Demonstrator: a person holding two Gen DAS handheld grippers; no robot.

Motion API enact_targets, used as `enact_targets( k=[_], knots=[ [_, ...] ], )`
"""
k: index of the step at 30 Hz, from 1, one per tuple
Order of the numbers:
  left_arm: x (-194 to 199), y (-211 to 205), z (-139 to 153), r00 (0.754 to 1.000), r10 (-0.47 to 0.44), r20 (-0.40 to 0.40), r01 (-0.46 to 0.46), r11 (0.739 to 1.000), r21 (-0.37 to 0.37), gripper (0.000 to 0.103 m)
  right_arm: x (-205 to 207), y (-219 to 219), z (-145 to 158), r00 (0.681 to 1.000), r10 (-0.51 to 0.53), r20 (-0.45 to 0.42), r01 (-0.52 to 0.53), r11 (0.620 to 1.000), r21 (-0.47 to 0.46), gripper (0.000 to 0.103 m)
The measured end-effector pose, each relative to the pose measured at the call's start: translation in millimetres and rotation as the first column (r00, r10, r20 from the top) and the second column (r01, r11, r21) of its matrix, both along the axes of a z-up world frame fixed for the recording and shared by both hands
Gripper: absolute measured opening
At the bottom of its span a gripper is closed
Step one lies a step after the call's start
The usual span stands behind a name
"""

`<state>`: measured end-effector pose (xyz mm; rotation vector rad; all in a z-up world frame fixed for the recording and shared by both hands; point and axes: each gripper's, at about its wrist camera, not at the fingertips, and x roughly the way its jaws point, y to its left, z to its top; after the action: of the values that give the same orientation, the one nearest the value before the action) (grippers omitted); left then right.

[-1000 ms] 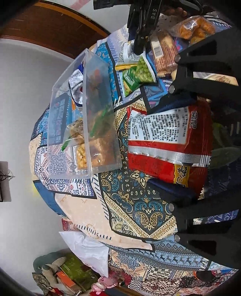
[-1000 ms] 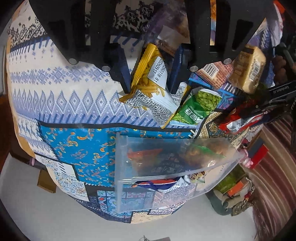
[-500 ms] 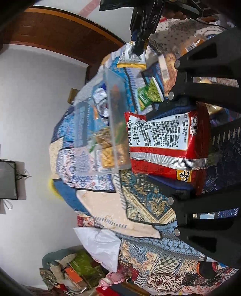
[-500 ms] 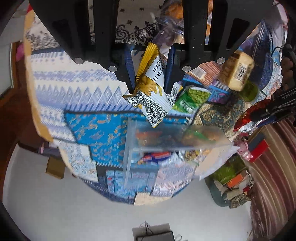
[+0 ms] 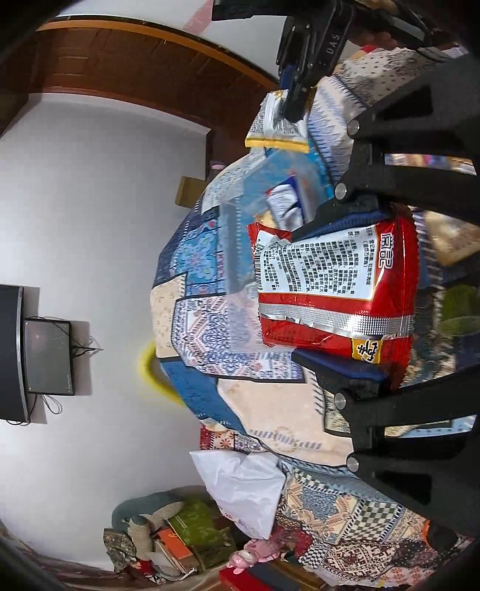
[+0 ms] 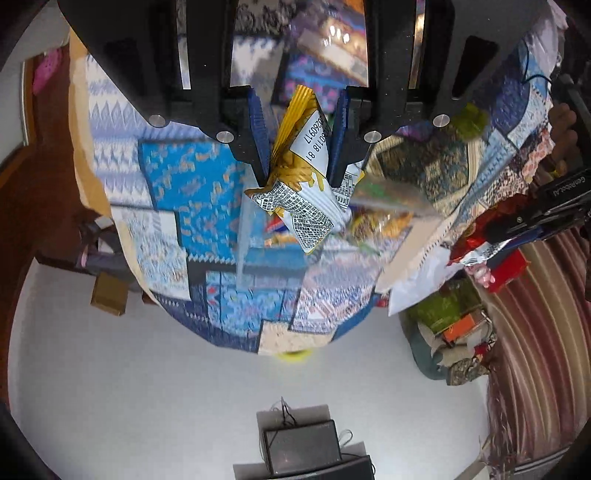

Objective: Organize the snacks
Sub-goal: 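Carry both packets over the clear box and open both grippers to drop them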

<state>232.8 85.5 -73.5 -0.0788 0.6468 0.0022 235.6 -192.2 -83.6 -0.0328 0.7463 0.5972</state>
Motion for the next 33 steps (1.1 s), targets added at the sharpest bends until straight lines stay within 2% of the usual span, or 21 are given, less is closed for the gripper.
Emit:
enact_targets(
  k=[6,12,20,23,24,25,27,30,33],
  knots=[
    [32,0,-8,1.0,0.013,-0.014,-0.013,1.0,-0.012,0.056,22,18,-1,1.0,0.004,-0.004,-0.004,1.0,0.013,0.028],
    [66,-1,-26,0.998,0.021,-0.063,-0.022,1.0,-0.017,0.056,47,46,-8,0.998,0.04,-0.041,-0.039,0.999,0.018,0.028],
    [101,-2,-48,0.992,0.066,-0.107,-0.065,0.998,0.012,0.056,65,79,-21,0.993,0.083,-0.08,-0.083,0.997,0.0,0.029],
    [107,0,-55,0.989,0.083,-0.126,-0.084,0.996,0.001,0.059,66,89,-27,0.991,0.101,-0.085,-0.103,0.994,-0.03,0.032],
    [108,1,-56,0.989,0.077,-0.129,-0.079,0.997,-0.013,0.062,65,92,-29,0.99,0.108,-0.087,-0.113,0.993,-0.045,0.033],
    [107,2,-56,0.989,0.07,-0.132,-0.074,0.997,-0.024,0.069,65,93,-30,0.99,0.111,-0.088,-0.116,0.992,-0.049,0.039],
    [102,1,-54,0.99,0.073,-0.118,-0.075,0.997,-0.018,0.073,62,92,-31,0.989,0.117,-0.086,-0.121,0.991,-0.05,0.046],
    [93,-2,-48,0.993,0.066,-0.102,-0.065,0.998,0.01,0.073,57,89,-28,0.992,0.111,-0.063,-0.115,0.99,-0.075,0.047],
    [81,-2,-37,0.994,0.045,-0.094,-0.045,0.999,0.001,0.073,49,81,-19,0.993,0.111,-0.042,-0.113,0.991,-0.076,0.047]
  ],
)
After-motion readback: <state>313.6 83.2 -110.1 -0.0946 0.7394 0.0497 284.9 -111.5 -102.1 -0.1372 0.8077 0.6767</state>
